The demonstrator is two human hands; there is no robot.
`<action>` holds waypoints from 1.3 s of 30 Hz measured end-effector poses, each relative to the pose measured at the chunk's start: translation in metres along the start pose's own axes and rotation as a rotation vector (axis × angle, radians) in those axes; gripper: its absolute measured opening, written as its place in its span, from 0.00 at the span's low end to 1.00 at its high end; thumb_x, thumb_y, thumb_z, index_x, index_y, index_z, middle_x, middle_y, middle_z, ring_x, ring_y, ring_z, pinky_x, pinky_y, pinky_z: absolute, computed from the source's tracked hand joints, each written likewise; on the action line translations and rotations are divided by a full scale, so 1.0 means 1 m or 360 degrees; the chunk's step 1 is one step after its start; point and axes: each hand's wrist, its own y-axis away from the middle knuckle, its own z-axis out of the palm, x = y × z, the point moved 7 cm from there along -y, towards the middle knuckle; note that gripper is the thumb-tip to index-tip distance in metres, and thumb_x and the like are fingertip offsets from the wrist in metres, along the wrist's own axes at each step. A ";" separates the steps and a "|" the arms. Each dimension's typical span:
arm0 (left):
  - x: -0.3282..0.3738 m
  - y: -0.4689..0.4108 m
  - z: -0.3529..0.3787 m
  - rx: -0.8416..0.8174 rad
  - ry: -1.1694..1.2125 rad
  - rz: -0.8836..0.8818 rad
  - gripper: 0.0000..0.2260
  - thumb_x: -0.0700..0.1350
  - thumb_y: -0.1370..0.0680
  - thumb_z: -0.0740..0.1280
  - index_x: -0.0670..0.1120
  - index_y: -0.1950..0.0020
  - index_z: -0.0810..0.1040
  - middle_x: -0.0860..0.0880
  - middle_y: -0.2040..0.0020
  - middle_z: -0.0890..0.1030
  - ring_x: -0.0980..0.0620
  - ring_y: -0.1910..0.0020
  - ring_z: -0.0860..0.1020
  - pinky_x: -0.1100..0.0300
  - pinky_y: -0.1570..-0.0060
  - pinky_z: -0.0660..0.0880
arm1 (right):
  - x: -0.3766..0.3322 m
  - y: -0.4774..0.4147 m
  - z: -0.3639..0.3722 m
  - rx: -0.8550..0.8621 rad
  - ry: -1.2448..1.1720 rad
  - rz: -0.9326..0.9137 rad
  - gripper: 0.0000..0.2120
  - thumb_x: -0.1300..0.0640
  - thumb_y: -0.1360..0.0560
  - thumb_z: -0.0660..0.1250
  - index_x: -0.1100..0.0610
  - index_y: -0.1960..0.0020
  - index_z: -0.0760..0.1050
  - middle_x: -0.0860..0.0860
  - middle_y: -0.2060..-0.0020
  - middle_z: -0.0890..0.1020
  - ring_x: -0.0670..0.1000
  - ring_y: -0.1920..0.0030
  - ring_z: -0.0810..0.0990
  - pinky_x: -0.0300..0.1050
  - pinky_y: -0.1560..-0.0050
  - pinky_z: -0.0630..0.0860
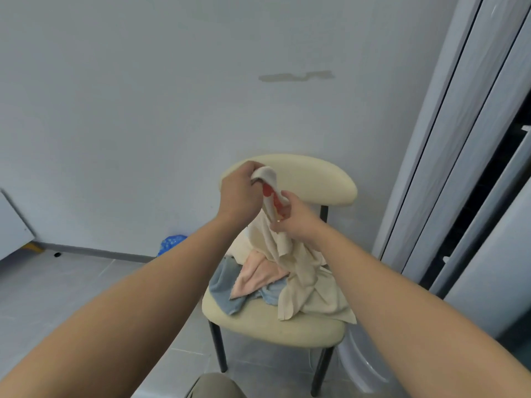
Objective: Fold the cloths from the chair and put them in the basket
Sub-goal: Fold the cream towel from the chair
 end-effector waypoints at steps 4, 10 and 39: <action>0.022 0.000 -0.004 0.0046 -0.0004 0.0210 0.17 0.31 0.27 0.61 0.46 0.46 0.83 0.57 0.56 0.82 0.62 0.56 0.78 0.70 0.55 0.73 | 0.023 -0.018 0.007 -0.0005 0.0110 0.0126 0.51 0.48 0.40 0.77 0.50 0.22 0.59 0.47 0.36 0.78 0.50 0.37 0.78 0.55 0.34 0.77; 0.018 0.003 -0.002 -0.0010 -0.0329 0.0493 0.17 0.32 0.27 0.62 0.45 0.42 0.81 0.51 0.49 0.83 0.53 0.50 0.78 0.61 0.50 0.74 | 0.053 -0.012 0.010 0.0093 0.0241 0.0333 0.49 0.51 0.31 0.76 0.50 0.19 0.51 0.48 0.32 0.74 0.55 0.32 0.75 0.50 0.34 0.72; 0.042 0.009 0.017 0.0003 -0.1221 0.1701 0.10 0.33 0.27 0.63 0.38 0.50 0.82 0.41 0.51 0.82 0.36 0.35 0.77 0.41 0.30 0.67 | 0.088 -0.007 0.024 0.0192 0.0973 0.0395 0.15 0.41 0.21 0.63 0.48 0.44 0.82 0.54 0.40 0.77 0.62 0.35 0.69 0.52 0.41 0.73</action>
